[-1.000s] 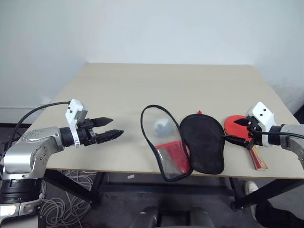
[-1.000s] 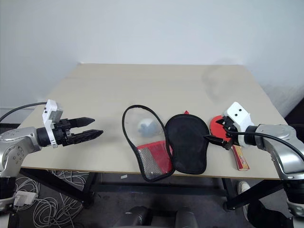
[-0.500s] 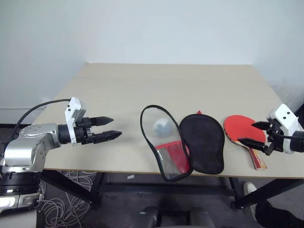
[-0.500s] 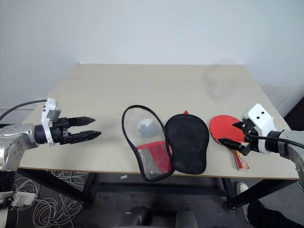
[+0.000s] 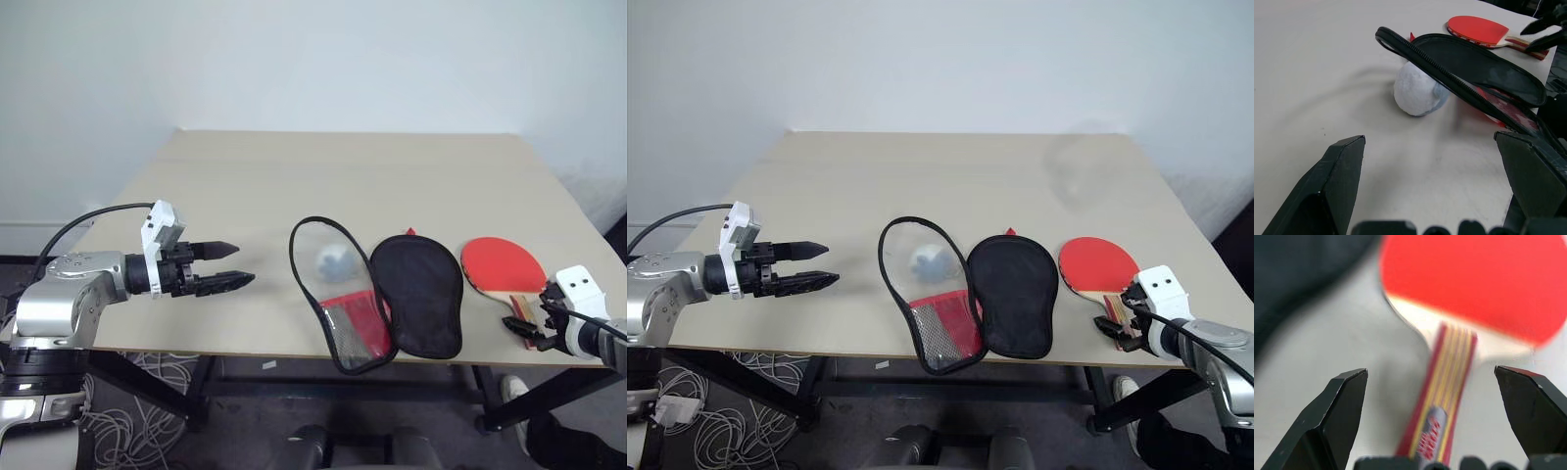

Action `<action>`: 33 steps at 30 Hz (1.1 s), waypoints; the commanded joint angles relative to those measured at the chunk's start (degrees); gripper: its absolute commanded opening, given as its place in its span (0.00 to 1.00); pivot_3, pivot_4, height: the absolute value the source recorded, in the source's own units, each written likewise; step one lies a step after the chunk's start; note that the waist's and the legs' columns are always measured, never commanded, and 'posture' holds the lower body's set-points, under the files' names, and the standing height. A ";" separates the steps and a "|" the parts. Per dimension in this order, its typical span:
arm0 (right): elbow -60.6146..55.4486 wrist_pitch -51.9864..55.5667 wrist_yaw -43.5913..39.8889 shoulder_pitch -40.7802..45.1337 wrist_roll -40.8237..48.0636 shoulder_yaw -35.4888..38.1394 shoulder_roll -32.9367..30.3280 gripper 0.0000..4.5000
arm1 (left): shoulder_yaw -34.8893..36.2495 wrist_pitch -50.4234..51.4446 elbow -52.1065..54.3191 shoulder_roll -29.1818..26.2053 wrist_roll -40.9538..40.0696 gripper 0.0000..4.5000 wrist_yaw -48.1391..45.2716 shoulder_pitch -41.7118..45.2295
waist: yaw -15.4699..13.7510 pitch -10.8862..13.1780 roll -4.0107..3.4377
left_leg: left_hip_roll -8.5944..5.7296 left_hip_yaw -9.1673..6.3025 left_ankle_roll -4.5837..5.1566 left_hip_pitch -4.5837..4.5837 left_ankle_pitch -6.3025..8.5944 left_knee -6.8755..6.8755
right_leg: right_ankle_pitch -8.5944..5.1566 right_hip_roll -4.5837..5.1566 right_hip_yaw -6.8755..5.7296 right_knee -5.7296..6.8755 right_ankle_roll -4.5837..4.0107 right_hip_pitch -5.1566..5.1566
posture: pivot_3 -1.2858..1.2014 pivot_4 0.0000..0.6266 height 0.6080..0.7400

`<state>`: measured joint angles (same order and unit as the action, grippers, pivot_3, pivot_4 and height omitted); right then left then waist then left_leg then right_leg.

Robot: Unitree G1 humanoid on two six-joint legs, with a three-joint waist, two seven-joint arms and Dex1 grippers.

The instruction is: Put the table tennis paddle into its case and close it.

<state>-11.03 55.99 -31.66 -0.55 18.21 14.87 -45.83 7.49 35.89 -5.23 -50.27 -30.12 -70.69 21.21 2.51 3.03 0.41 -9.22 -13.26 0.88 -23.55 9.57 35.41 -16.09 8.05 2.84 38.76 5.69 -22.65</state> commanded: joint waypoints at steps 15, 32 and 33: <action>5.47 8.85 9.83 8.32 0.06 5.52 7.59 0.34 | 1.07 1.14 2.85 -0.62 -0.66 1.00 0.90 -0.50 | 0.00 -0.08 0.13 | 0.14 -0.01 0.03 0.08 0.15 0.27 | 0.11 -0.07 -0.02 -0.01 0.03 0.10 | 0.52 0.00 0.68; -12.35 23.82 19.57 25.58 7.54 8.81 24.54 0.24 | 0.50 0.95 2.21 -0.04 -0.50 1.00 1.37 -0.02 | 0.12 -0.06 -0.19 | 0.17 0.01 0.05 0.02 0.18 0.27 | 0.13 -0.12 0.08 0.04 0.05 -0.18 | 0.52 0.00 0.68; -14.38 26.14 20.54 26.32 7.70 8.72 26.76 0.24 | 0.51 0.98 2.19 -0.11 -0.49 1.00 1.31 -0.05 | 0.12 -0.06 -0.19 | 0.17 0.01 0.05 0.01 0.18 0.27 | 0.13 -0.12 0.07 0.04 0.04 -0.20 | 0.52 0.00 0.68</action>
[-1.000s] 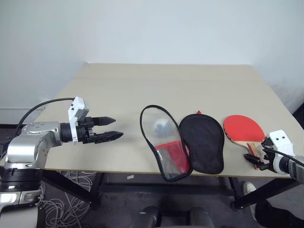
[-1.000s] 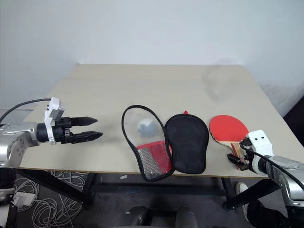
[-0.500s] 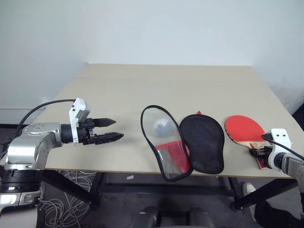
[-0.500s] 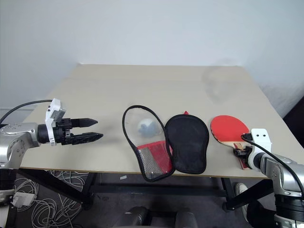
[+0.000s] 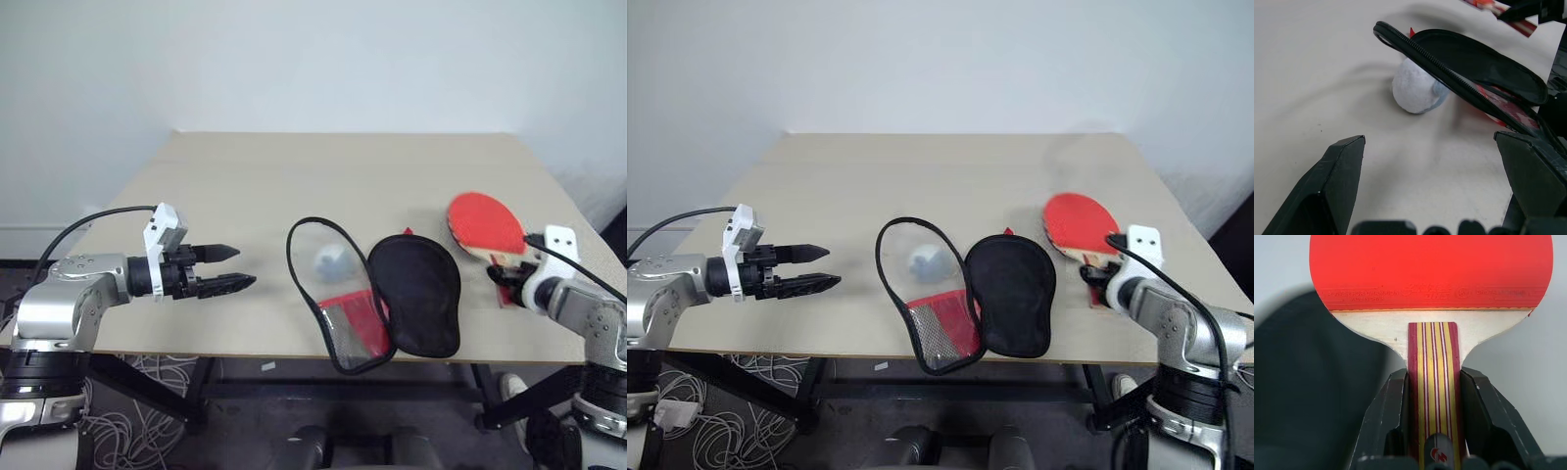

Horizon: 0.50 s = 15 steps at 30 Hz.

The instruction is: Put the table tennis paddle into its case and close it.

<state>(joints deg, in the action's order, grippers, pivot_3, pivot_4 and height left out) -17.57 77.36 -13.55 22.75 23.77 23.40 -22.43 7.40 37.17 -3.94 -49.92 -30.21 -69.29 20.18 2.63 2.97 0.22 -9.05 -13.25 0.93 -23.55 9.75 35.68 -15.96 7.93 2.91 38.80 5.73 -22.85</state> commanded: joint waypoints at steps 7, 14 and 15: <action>-17.49 15.14 6.50 1.43 1.99 -2.77 13.35 0.24 | 0.54 0.03 0.91 -0.62 -0.45 1.00 -0.29 0.65 | -0.12 -0.01 0.00 | -0.04 -0.01 0.00 -0.02 0.00 -0.03 | 0.01 -0.01 0.00 0.00 -0.02 -0.07 | 0.52 0.00 0.68; -20.61 15.14 8.73 -5.31 3.33 -6.18 14.18 0.24 | 0.53 0.49 0.96 -0.79 -0.48 1.00 -0.42 0.68 | 0.00 -0.02 -0.05 | -0.03 0.01 -0.01 -0.02 0.00 -0.08 | 0.01 -0.02 0.05 0.05 -0.01 -0.15 | 0.52 0.00 0.68; -20.91 15.14 9.03 -6.38 3.54 -6.60 14.37 0.24 | 0.48 0.55 0.99 -0.77 -0.46 1.00 -0.41 0.64 | 0.01 -0.01 -0.05 | -0.02 0.02 -0.01 -0.02 0.00 -0.08 | 0.01 -0.03 0.05 0.05 -0.01 -0.16 | 0.52 0.00 0.68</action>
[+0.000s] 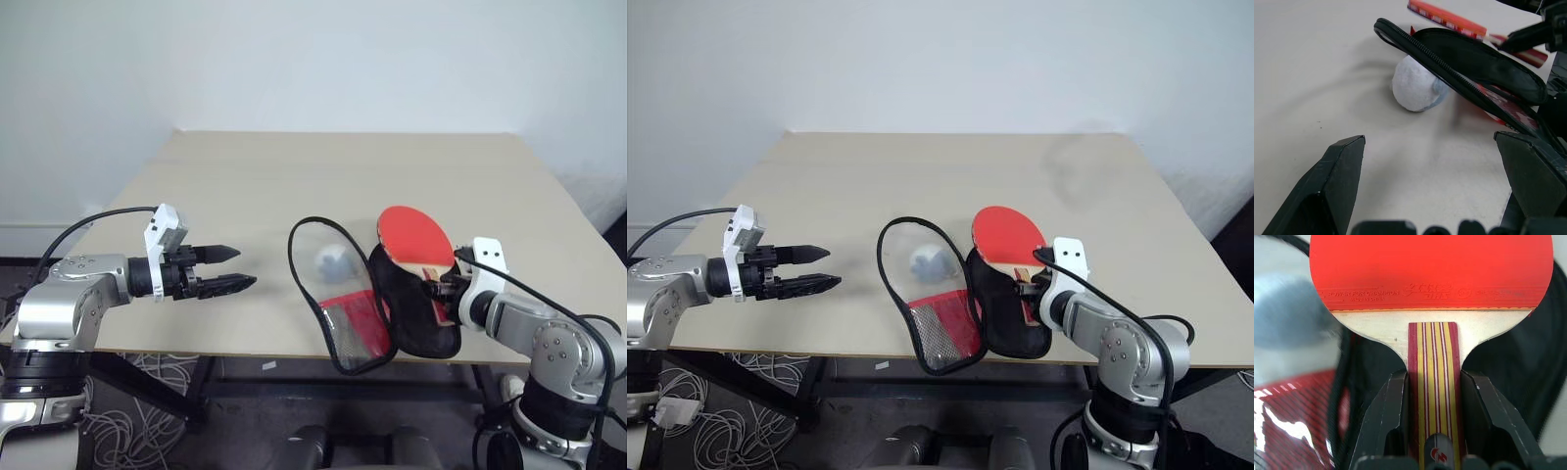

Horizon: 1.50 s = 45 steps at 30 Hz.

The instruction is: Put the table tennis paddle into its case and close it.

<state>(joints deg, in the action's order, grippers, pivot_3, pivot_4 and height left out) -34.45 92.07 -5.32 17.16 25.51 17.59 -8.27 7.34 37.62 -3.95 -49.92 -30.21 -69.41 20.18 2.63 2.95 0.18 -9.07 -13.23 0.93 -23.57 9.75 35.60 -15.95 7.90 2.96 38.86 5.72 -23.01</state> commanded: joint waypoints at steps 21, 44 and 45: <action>-2.84 0.43 6.98 -2.56 2.50 -2.48 2.59 0.24 | 0.24 0.35 0.47 -0.63 -0.18 1.00 -0.14 1.37 | 0.01 0.00 -0.02 | 0.03 0.04 0.00 0.00 0.00 -0.05 | 0.00 -0.03 0.08 0.02 -0.01 -0.08 | 0.52 0.00 0.68; -2.21 0.43 7.74 -0.73 4.70 -3.47 1.57 0.99 | 0.08 0.40 0.76 -0.09 -0.22 1.00 0.29 1.13 | 0.01 0.01 -0.02 | 0.04 0.05 0.00 0.00 0.00 -0.08 | 0.00 -0.04 0.08 0.02 -0.01 -0.08 | 0.52 0.00 0.68; -2.21 0.43 7.80 -0.83 4.87 -3.46 1.27 0.99 | 0.10 0.39 0.77 -0.06 -0.23 1.00 0.33 1.10 | 0.01 0.01 -0.02 | 0.04 0.05 0.00 0.00 0.00 -0.08 | 0.00 -0.04 0.08 0.02 -0.01 -0.09 | 0.52 0.00 0.68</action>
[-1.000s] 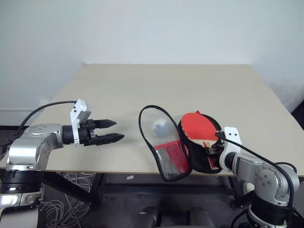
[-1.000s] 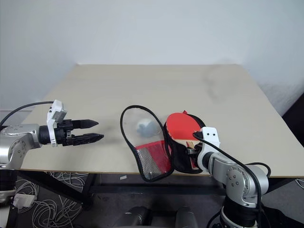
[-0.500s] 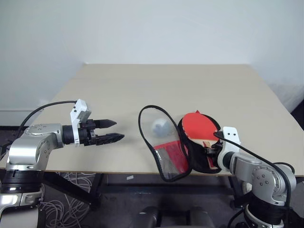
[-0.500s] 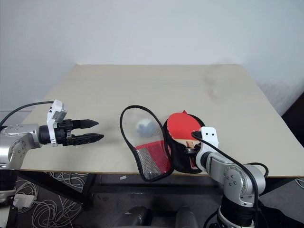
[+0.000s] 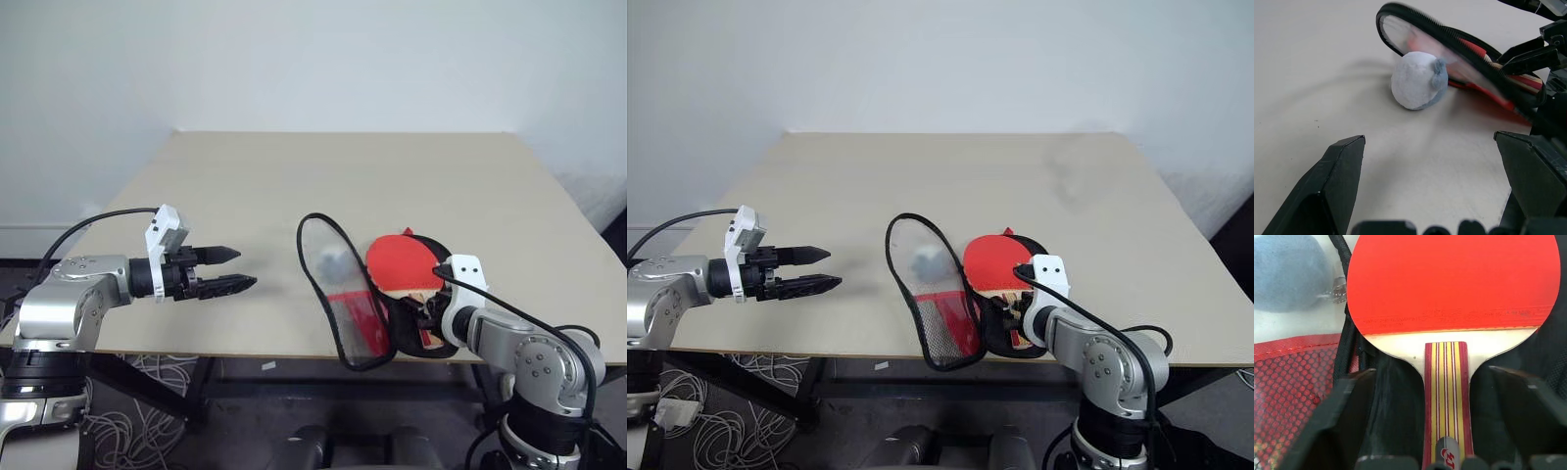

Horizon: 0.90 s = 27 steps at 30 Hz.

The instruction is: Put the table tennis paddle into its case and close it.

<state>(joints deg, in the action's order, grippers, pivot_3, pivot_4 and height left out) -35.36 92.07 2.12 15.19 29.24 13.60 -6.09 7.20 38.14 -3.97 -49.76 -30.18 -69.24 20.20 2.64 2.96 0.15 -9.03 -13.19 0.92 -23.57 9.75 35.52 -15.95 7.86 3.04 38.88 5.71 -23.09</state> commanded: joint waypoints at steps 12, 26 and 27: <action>-0.63 0.43 0.80 0.20 1.27 -0.98 -3.59 0.99 | 0.18 -0.29 0.91 0.01 -0.24 1.00 0.27 1.01 | 0.00 0.00 0.00 | 0.01 0.00 0.00 0.00 0.00 -0.03 | 0.00 0.00 0.00 0.00 0.00 -0.01 | 0.52 0.00 0.68; -1.36 0.43 -0.23 -1.80 -1.51 -10.62 -11.67 0.91 | -0.21 -0.26 0.86 -0.14 -0.26 1.00 0.15 1.55 | -0.01 -0.01 0.03 | 0.01 0.00 0.00 0.00 0.00 -0.04 | -0.01 0.02 0.00 -0.01 0.00 0.00 | 0.52 0.00 0.68; -1.38 0.43 -0.29 -1.77 -1.73 -10.81 -11.86 0.88 | -0.25 -0.22 0.86 -0.17 -0.27 1.00 0.17 1.55 | -0.02 -0.01 0.03 | 0.01 0.00 0.00 0.00 0.00 -0.04 | -0.01 0.02 0.00 -0.01 0.00 0.00 | 0.52 0.00 0.68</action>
<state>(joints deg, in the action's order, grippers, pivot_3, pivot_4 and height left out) -35.33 92.07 2.20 12.96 28.21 2.94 -17.35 6.50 38.13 -3.97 -49.61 -30.18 -68.90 20.23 2.62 2.95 0.18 -9.02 -13.18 0.92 -23.57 9.75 35.48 -15.96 7.88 3.05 38.86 5.71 -23.09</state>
